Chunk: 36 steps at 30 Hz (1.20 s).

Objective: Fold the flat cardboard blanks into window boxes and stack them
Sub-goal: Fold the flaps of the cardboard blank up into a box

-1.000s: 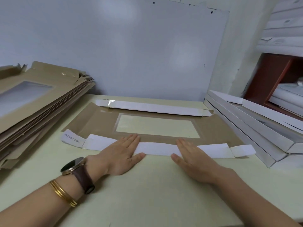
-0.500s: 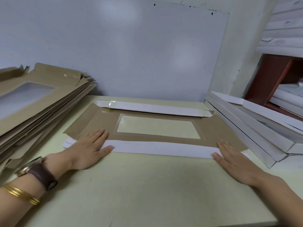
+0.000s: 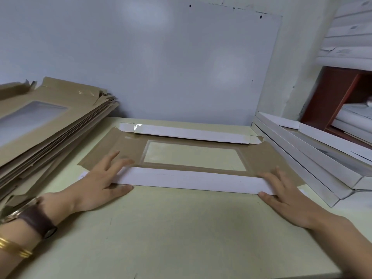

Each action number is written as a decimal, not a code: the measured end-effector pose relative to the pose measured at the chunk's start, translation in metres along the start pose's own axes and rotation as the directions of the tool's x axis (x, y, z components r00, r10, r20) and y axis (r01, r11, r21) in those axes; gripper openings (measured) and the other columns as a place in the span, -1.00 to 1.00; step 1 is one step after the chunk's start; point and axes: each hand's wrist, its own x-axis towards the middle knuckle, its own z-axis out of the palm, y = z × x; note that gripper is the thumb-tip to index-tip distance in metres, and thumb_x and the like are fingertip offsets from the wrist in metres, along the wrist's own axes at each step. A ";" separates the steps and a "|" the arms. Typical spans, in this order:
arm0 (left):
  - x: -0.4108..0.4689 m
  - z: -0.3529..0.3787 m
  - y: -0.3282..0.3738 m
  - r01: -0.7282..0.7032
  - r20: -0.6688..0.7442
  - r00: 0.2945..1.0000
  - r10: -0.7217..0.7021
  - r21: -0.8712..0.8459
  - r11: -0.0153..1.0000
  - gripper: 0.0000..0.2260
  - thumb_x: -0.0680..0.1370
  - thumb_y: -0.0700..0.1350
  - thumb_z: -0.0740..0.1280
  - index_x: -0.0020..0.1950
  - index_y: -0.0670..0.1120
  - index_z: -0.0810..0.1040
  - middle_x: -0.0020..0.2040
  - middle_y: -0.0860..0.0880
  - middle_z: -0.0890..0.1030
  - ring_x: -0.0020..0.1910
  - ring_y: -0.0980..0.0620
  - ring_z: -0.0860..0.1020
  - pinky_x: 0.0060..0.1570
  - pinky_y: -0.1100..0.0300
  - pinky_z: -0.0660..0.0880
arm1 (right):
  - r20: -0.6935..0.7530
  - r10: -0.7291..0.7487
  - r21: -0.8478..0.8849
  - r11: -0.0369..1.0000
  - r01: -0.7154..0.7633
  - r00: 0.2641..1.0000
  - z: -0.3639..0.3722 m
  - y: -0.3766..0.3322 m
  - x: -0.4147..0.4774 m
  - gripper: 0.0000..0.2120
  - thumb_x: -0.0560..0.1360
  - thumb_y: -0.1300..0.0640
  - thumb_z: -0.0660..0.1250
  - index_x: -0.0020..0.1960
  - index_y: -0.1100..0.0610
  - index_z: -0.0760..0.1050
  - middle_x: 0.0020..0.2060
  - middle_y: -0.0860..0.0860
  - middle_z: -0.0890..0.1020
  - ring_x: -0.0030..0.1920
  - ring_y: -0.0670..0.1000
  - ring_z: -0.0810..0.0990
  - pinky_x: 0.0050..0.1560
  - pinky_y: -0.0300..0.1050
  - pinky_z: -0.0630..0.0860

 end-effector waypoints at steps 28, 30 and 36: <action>0.042 0.008 0.033 0.011 -0.057 0.998 0.006 0.284 0.959 -0.85 0.65 -0.07 0.07 0.00 -0.03 0.41 -0.05 0.00 0.54 -0.02 -0.10 0.49 0.01 -0.01 0.43 | -0.120 -0.157 -0.179 0.975 0.134 0.980 -0.006 -0.022 0.033 -0.76 0.64 0.08 0.10 -0.19 0.10 0.26 -0.29 -0.03 0.46 -0.22 0.03 0.43 -0.22 -0.07 0.31; 0.047 0.010 0.032 0.037 -0.069 0.997 -0.017 0.292 0.956 -0.86 0.65 -0.05 0.07 -0.01 -0.03 0.39 -0.05 -0.02 0.56 -0.03 -0.12 0.49 -0.02 0.01 0.42 | -0.121 -0.147 -0.201 0.972 0.121 0.982 -0.005 -0.024 0.036 -0.77 0.64 0.08 0.09 -0.19 0.06 0.24 -0.29 -0.05 0.45 -0.22 0.02 0.43 -0.22 -0.06 0.27; 0.056 0.008 0.020 0.074 -0.072 0.996 -0.047 0.435 0.898 -0.67 0.63 0.16 0.03 -0.25 0.02 0.28 -0.17 0.02 0.48 -0.16 -0.05 0.40 -0.16 0.08 0.28 | -0.119 -0.049 -0.379 0.925 0.000 0.992 -0.003 -0.021 0.044 -0.71 0.63 -0.07 0.01 -0.25 -0.02 0.19 -0.27 -0.10 0.43 -0.14 0.03 0.42 -0.13 -0.05 0.25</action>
